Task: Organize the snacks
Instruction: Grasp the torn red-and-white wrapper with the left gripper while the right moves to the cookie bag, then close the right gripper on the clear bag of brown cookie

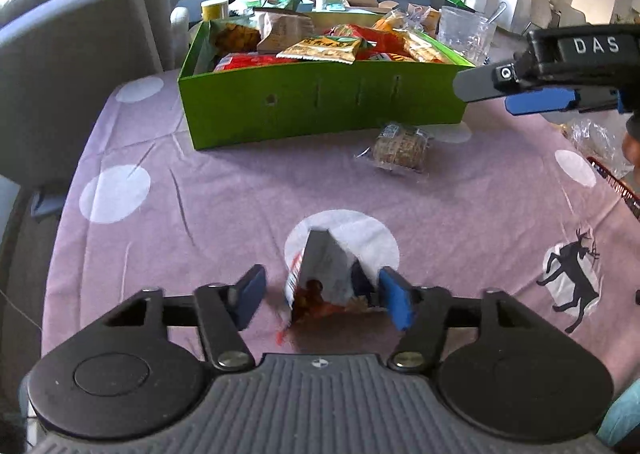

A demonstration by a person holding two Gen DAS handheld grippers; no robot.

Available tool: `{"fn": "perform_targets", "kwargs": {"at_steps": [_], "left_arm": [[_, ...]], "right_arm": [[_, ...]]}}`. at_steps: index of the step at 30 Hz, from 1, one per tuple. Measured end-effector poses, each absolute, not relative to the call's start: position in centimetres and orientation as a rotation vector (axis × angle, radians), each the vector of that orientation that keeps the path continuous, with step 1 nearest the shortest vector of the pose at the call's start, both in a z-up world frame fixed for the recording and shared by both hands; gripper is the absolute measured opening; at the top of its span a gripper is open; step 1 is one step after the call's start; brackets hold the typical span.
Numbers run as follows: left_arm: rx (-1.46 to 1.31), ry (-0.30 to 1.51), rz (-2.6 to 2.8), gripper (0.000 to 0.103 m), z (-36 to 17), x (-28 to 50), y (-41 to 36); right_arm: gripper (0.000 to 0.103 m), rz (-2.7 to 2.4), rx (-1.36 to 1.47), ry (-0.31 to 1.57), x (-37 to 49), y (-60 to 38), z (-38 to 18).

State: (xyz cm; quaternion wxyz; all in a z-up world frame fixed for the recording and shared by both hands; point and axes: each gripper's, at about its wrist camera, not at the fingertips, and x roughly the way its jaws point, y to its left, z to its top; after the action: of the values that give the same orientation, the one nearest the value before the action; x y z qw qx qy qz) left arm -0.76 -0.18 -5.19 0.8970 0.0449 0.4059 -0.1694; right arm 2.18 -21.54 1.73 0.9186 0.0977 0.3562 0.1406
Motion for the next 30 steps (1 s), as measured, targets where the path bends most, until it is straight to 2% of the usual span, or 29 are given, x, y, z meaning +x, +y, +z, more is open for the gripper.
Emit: {"fn": "perform_targets", "kwargs": {"at_steps": [16, 30], "left_arm": [[0.031, 0.786, -0.29, 0.045, -3.9, -1.3, 1.3], [-0.002, 0.808, -0.28, 0.044, -4.8, -1.5, 2.3]], "right_arm": [[0.08, 0.272, 0.193, 0.777, 2.5, -21.0, 0.6], [0.081, 0.212, 0.224, 0.929, 5.0, -18.0, -2.0]]}}
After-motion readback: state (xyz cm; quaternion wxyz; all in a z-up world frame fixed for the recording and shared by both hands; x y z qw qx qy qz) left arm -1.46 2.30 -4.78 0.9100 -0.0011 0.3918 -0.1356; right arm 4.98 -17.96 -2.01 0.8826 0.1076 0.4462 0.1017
